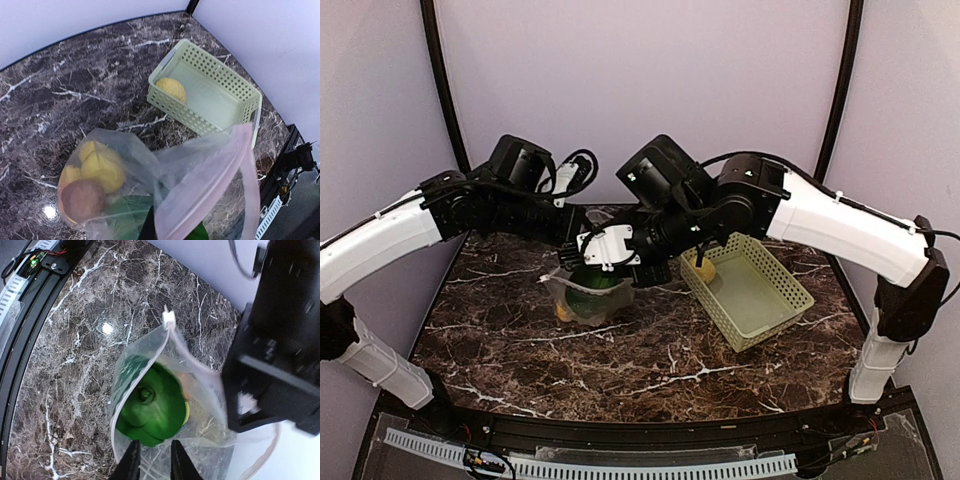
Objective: Place the food in the zip-top bag and seal the zipper
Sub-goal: Adjust the zipper food storage bag at the center of the board, then pick up the fake fruit from the bin.
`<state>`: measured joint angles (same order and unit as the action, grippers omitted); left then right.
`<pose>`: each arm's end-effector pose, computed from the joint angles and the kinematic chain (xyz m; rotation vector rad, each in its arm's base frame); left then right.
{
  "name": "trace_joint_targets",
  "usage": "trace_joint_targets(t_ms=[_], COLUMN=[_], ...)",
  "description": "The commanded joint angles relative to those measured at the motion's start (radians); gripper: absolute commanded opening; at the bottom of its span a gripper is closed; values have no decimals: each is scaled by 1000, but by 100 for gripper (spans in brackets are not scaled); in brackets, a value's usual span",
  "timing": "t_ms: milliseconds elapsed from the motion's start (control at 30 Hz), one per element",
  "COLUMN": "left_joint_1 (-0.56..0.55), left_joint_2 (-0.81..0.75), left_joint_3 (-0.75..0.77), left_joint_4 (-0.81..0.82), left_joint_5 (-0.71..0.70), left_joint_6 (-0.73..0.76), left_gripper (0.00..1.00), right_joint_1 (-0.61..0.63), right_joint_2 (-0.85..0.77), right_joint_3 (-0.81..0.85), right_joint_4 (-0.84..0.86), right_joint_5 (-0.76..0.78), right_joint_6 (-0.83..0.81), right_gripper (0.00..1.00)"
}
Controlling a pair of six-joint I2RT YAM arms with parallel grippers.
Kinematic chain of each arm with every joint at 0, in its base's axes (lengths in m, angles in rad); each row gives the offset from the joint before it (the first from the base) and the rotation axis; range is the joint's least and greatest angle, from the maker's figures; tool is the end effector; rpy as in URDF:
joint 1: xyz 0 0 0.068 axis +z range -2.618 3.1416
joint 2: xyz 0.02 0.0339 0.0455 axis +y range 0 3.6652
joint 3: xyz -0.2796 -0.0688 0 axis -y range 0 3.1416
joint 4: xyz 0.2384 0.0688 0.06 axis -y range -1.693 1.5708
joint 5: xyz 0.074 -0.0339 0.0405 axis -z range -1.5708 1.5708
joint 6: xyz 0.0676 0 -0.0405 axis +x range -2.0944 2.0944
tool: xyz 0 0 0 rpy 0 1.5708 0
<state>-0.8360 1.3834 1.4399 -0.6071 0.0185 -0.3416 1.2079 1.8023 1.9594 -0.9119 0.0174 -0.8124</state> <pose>0.2158 -0.2406 0.3875 0.5509 2.1362 -0.7024 0.1478 0.3860 0.3852 -1.9705 1.2476 0.1782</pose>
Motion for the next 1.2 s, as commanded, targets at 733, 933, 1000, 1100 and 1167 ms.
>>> trace_joint_targets(t_ms=[733,933,1000,1100,1167], left_joint_1=[0,1,0,0,1], left_joint_2=[-8,5,16,28,33], left_joint_3=[-48,-47,-37,-6,4], left_joint_4=[63,65,57,38,30], left_joint_5=[47,59,62,56,54], left_joint_6=[-36,-30,-24,-16,-13], left_gripper=[1,1,1,1,1], right_joint_1=[-596,-760,-792,-838,-865], right_joint_2=[-366,-332,-303,-214,-144], right_joint_3=[-426,-566,-614,-612,-570], right_joint_4=[202,388,463,491,489], right_joint_5=[-523,-525,-508,-516,-523], right_joint_6=[314,421,439,469,507], right_gripper=[48,55,57,61,64])
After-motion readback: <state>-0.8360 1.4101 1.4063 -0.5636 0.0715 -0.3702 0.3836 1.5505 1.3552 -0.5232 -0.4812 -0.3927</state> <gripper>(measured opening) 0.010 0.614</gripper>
